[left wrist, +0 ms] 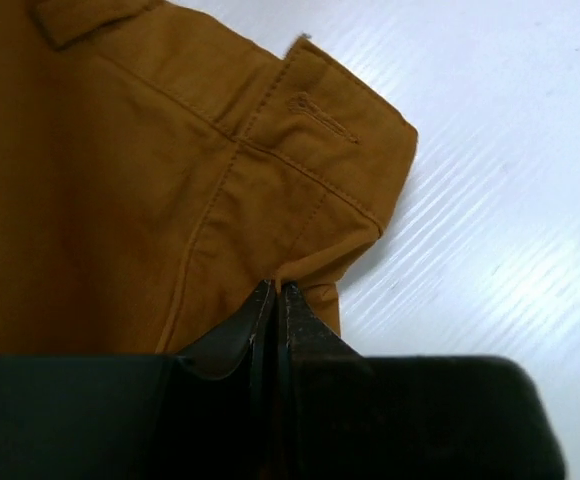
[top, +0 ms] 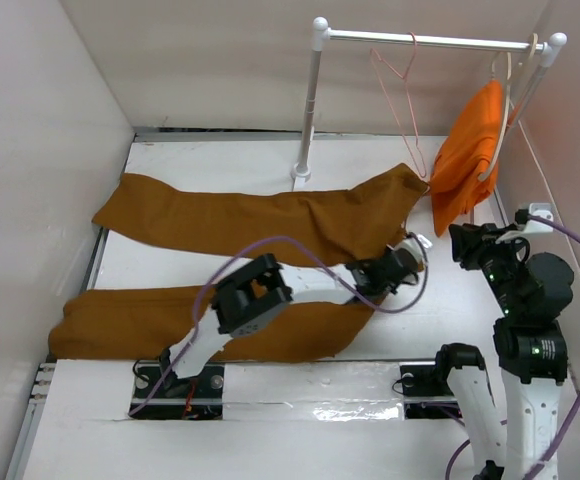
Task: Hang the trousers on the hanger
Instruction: Flatten out the trousers at the center of the board.
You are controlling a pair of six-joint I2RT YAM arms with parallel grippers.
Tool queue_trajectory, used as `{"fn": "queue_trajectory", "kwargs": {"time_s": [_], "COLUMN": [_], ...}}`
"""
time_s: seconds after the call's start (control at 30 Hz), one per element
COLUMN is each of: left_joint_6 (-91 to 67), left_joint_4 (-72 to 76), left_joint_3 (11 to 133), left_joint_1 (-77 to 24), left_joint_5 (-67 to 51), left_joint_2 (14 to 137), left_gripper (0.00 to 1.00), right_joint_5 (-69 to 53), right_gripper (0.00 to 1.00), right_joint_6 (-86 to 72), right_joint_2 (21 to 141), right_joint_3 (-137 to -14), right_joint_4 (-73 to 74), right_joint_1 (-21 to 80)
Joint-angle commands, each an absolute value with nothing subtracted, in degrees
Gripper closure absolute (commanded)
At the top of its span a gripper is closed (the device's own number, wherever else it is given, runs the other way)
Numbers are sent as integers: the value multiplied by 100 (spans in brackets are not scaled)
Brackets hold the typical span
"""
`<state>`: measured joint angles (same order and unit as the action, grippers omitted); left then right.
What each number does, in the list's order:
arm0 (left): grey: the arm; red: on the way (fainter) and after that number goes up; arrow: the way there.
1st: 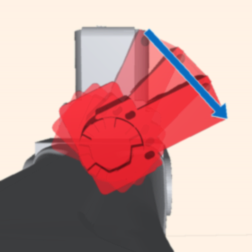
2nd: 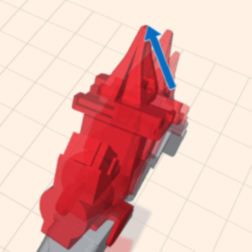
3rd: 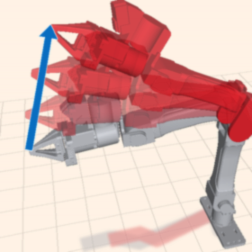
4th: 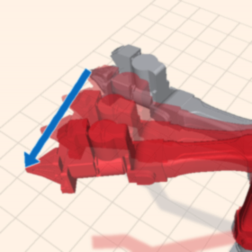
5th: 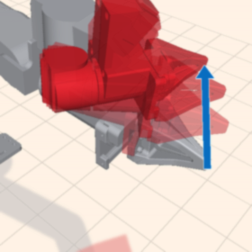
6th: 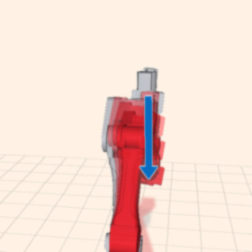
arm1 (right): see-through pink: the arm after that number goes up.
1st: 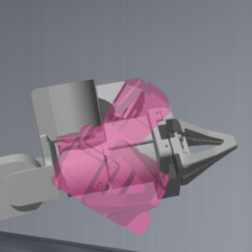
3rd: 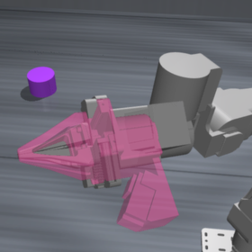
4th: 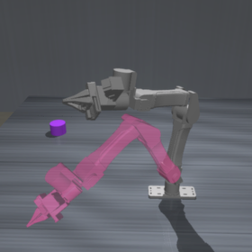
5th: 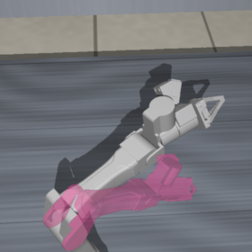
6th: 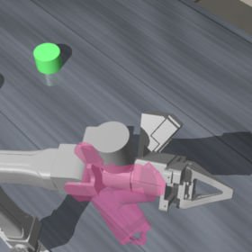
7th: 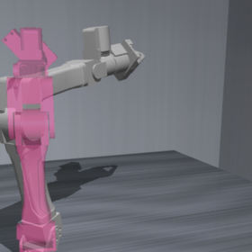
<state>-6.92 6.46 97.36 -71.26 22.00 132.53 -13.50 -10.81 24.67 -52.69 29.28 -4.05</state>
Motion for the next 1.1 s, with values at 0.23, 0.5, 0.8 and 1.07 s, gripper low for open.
{"fn": "queue_trajectory", "kwargs": {"time_s": [0.23,0.5,0.8,1.07], "left_joint_6": [-2275,-2760,-2618,-2699], "left_joint_4": [2302,2585,2406,2953], "left_joint_3": [7348,7180,7375,6452], "left_joint_1": [-4537,-3296,-3973,-4832], "left_joint_5": [-1610,-2989,-2567,-2620], "left_joint_2": [9800,10528,11030,10161], "left_gripper": [100,100,100,100], "right_joint_5": [-1424,-1758,-1020,121], "right_gripper": [69,75,33,36], "right_joint_6": [-888,-800,-1221,-1327], "right_joint_2": [2935,3515,4227,3896], "right_joint_3": [-3886,-3428,-3068,-3252], "right_joint_4": [2312,1741,721,1028], "right_joint_1": [-378,-106,1237,1556]}}
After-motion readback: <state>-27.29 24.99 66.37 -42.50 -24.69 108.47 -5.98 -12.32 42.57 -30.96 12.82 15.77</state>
